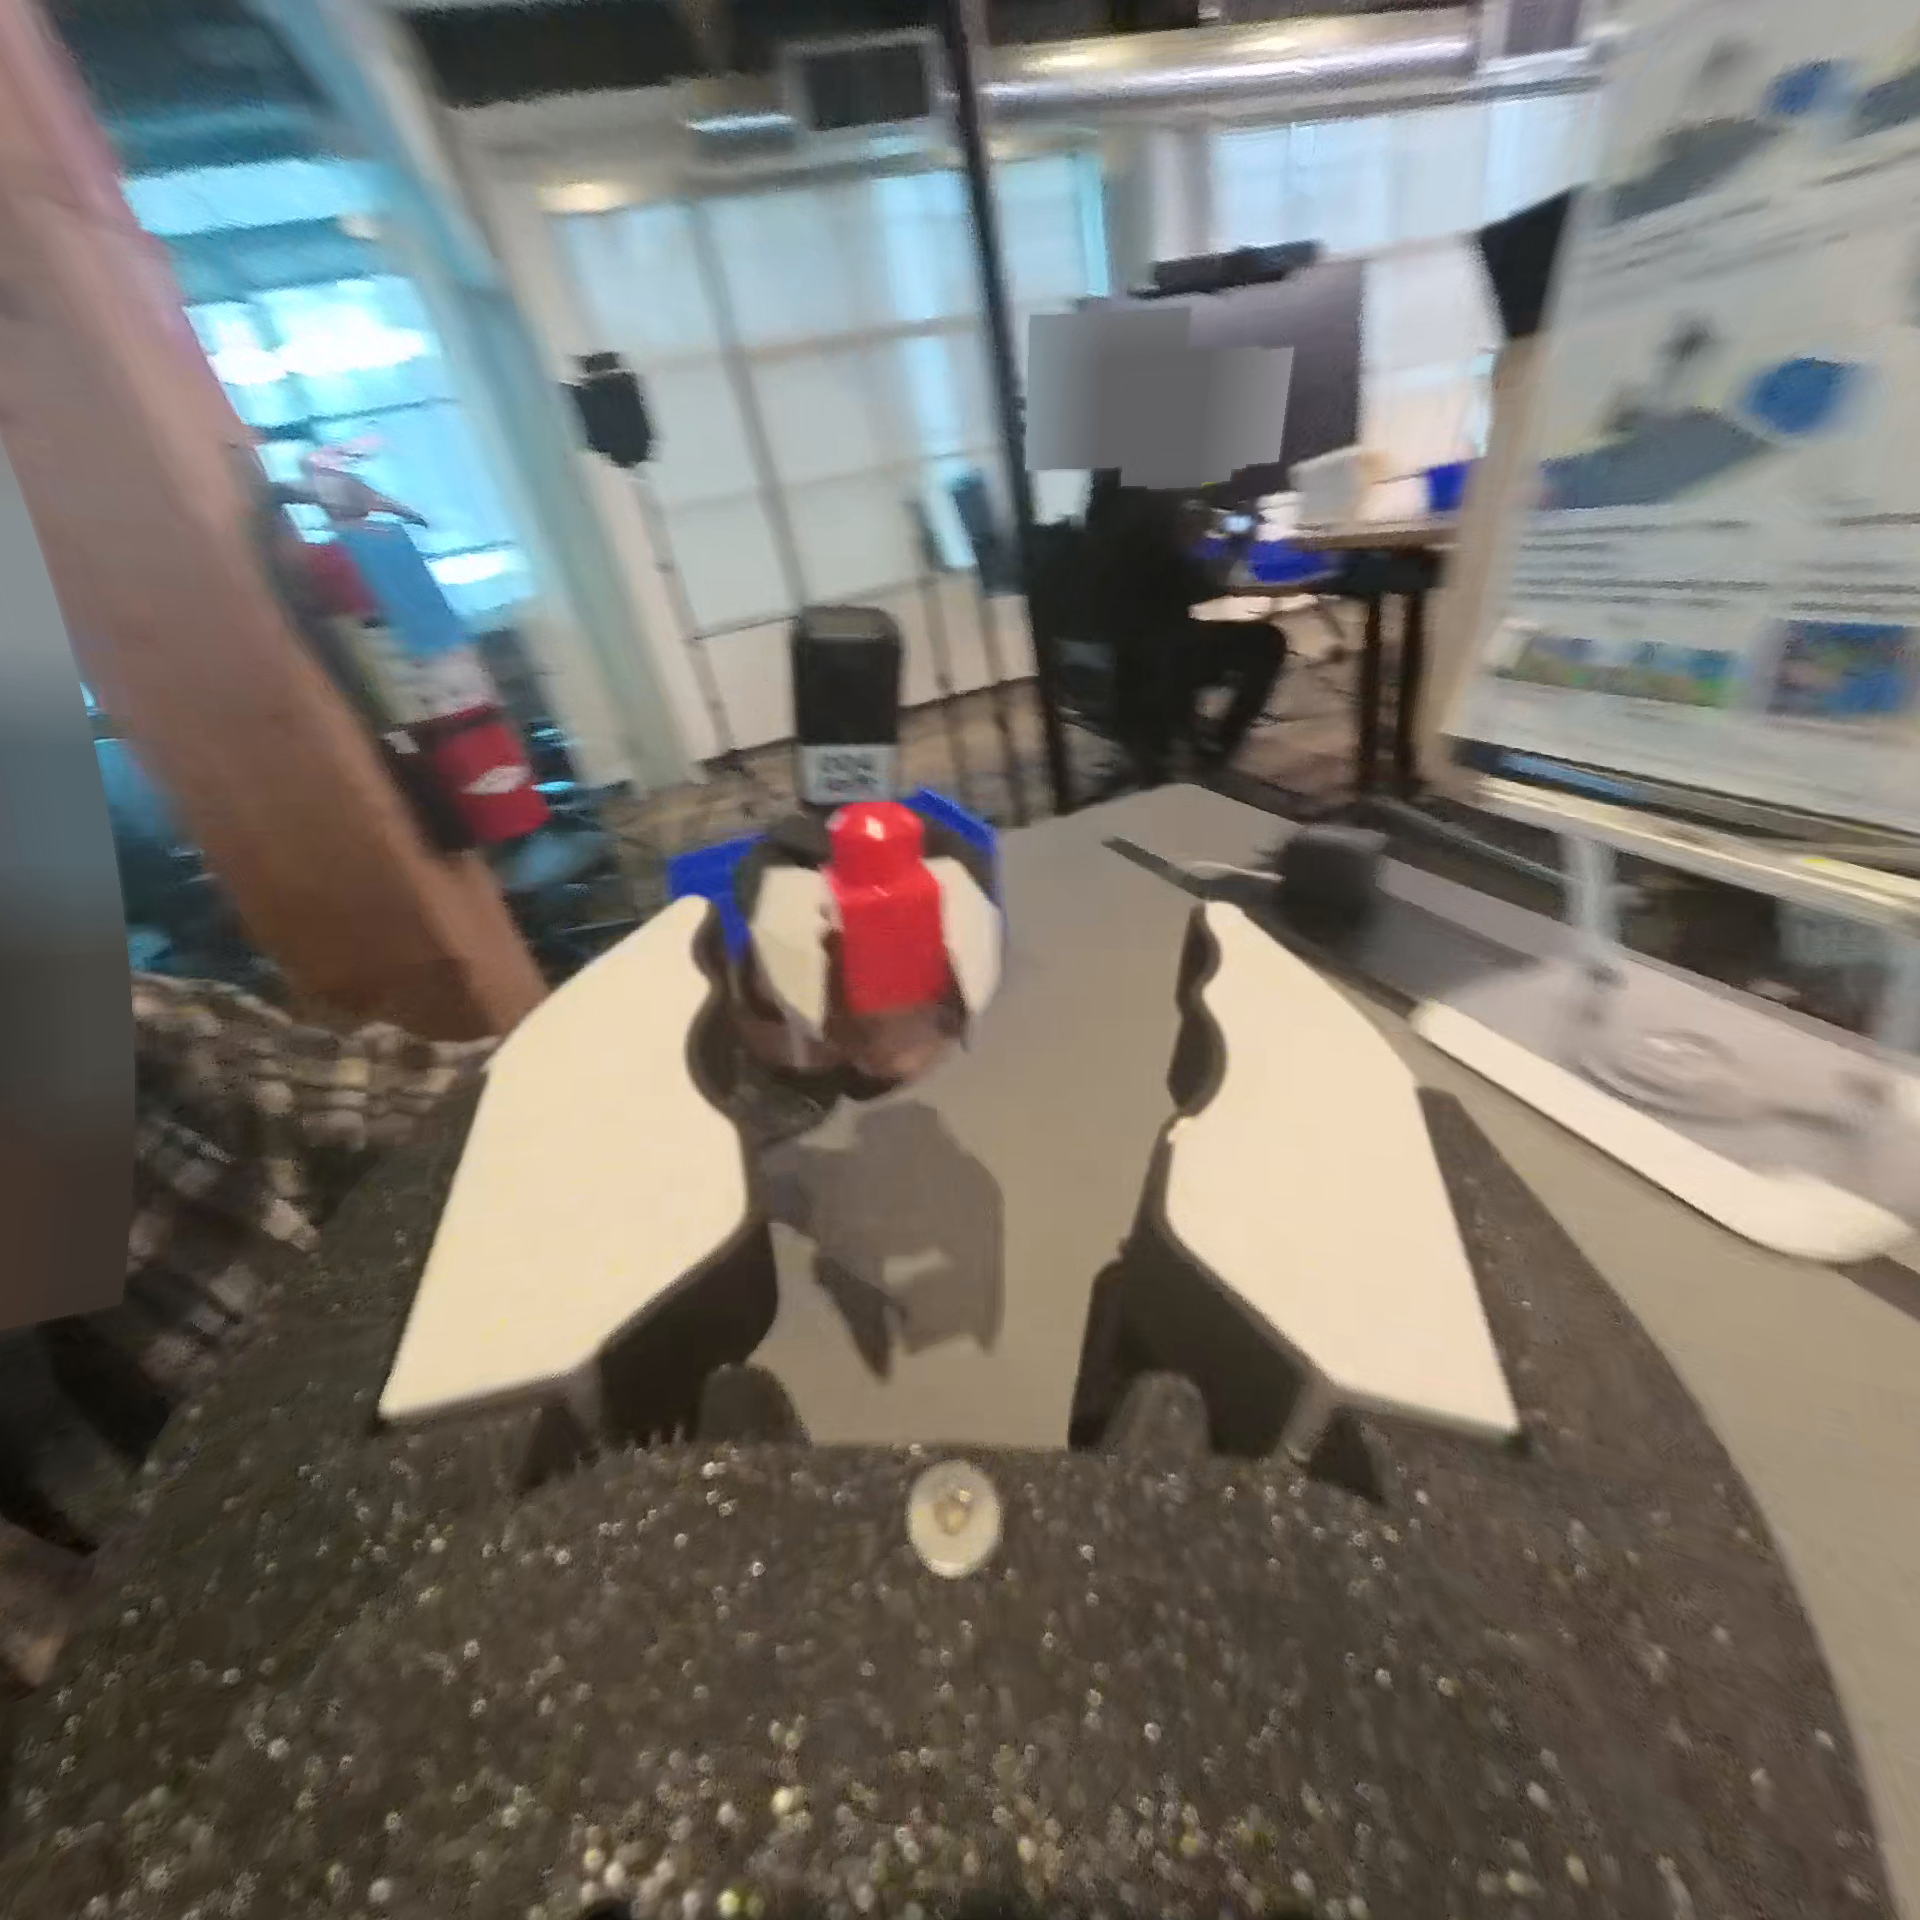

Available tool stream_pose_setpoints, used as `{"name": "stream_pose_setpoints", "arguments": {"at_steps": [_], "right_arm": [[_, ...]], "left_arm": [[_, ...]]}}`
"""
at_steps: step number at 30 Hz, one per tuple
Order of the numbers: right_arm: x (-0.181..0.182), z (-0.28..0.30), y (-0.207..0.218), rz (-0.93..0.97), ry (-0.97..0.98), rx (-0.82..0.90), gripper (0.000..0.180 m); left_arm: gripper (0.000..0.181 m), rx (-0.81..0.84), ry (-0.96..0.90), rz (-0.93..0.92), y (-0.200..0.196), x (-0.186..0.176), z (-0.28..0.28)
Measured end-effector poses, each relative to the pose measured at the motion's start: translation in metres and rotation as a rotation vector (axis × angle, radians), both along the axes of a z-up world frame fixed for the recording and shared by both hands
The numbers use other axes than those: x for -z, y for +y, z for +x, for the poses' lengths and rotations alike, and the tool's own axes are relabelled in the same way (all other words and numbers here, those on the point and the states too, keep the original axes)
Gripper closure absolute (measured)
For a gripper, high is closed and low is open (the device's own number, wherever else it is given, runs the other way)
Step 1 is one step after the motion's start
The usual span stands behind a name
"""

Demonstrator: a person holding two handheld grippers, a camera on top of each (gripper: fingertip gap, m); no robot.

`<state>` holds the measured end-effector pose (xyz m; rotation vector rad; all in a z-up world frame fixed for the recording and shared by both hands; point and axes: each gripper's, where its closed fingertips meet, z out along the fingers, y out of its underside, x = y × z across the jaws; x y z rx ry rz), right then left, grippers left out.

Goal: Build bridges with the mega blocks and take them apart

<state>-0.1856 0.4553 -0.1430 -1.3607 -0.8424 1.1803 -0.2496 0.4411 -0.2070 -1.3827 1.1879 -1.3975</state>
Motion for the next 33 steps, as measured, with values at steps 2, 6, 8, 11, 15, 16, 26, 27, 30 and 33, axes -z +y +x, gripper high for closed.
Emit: {"name": "stream_pose_setpoints", "arguments": {"at_steps": [2,6,8,11,15,16,26,27,30,33], "right_arm": [[-0.001,-0.037,-0.009,0.015,0.003,-0.091,0.106],[0.004,-0.081,-0.015,0.056,-0.027,-0.184,0.118],[0.005,-0.091,-0.015,0.060,-0.035,-0.201,0.123],[0.009,-0.099,-0.015,0.055,-0.045,-0.222,0.133],[0.014,-0.104,-0.017,0.052,-0.075,-0.252,0.150],[0.014,-0.104,-0.018,0.058,-0.082,-0.252,0.150],[-0.007,0.069,0.030,0.113,-0.235,0.357,0.150],[0.003,0.102,0.035,0.092,-0.290,0.462,0.150],[0.054,0.188,0.032,-0.053,-0.426,0.695,0.150],[0.103,0.262,0.014,-0.166,-0.534,0.896,0.150]], "left_arm": [[0.140,0.010,0.003,0.006,-0.003,0.000,0.001],[0.140,0.023,0.014,0.015,-0.008,0.001,0.004],[0.140,0.030,0.015,0.016,-0.009,0.001,0.005],[0.140,0.036,0.016,0.018,-0.011,0.001,0.006],[0.139,0.044,0.009,0.047,-0.015,-0.001,0.007],[0.139,0.046,0.007,0.056,-0.016,-0.002,0.007],[0.078,0.016,-0.011,0.043,-0.016,-0.011,0.007],[0.078,0.013,-0.018,0.042,-0.015,-0.013,0.006],[0.081,0.010,-0.025,0.033,-0.014,-0.016,0.004],[0.084,0.006,-0.019,0.035,-0.014,-0.015,0.004]]}}
